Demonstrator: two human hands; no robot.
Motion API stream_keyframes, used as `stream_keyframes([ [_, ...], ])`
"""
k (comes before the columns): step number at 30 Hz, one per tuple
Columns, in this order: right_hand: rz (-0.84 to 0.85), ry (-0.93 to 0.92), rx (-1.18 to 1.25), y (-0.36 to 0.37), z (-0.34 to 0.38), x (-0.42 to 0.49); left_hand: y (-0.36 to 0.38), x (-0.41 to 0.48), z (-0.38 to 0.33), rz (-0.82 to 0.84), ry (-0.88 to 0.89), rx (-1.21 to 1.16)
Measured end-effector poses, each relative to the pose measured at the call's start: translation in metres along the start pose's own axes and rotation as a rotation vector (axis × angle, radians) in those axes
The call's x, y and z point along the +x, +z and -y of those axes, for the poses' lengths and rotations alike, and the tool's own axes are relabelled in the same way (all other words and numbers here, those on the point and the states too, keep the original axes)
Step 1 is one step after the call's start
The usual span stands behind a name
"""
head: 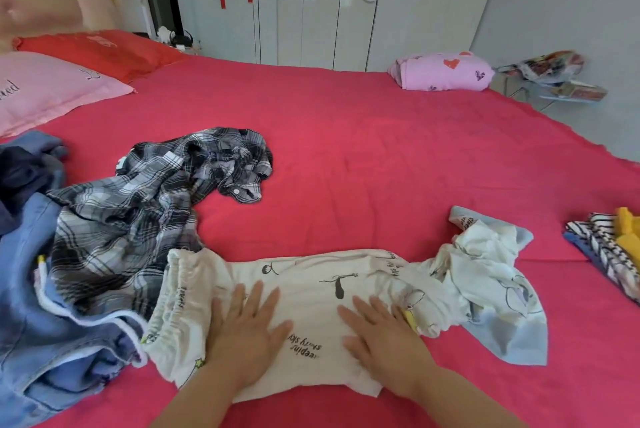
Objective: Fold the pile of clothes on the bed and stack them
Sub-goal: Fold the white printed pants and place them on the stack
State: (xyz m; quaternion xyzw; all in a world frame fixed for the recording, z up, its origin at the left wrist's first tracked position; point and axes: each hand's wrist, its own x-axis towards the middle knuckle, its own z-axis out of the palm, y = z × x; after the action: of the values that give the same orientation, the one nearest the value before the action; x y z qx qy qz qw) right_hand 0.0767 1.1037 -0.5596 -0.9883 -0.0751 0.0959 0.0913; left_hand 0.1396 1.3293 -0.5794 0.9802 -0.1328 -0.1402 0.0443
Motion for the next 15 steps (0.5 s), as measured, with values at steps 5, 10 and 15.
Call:
stream_keyframes([
  [5,-0.379,-0.107,0.057,-0.024,-0.029,-0.012,-0.009,0.006,-0.021,-0.152,0.007,-0.021],
  [10,-0.535,0.080,0.035,-0.047,-0.090,-0.031,-0.018,0.011,-0.093,-0.294,0.271,-0.104],
  [15,-0.342,0.457,-0.099,-0.052,-0.140,-0.058,-0.010,0.031,-0.149,-0.195,0.285,-0.177],
])
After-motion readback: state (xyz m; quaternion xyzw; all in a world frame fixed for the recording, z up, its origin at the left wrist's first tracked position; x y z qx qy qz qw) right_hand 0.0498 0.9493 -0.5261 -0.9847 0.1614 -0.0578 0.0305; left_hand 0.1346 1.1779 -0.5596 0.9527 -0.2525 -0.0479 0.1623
